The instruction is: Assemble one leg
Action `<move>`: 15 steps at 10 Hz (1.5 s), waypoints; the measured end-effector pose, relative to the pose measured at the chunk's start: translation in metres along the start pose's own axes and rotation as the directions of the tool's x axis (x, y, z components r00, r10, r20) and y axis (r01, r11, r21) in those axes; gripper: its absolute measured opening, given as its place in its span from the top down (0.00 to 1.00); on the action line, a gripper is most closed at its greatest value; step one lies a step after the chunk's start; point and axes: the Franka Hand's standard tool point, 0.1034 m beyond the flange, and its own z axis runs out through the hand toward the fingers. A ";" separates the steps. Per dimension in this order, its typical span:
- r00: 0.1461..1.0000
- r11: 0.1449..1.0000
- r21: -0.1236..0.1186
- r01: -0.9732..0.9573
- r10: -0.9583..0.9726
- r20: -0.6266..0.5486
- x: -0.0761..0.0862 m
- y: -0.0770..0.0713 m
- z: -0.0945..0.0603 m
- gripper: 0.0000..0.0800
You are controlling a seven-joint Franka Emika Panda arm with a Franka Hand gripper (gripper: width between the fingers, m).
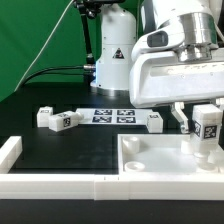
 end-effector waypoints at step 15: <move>1.000 1.000 0.000 0.008 -0.008 -0.018 -0.011 -0.007 0.015 0.24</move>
Offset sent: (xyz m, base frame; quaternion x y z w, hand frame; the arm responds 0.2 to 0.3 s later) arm 0.0055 0.0069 -0.0104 0.0003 0.0078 0.0011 1.0000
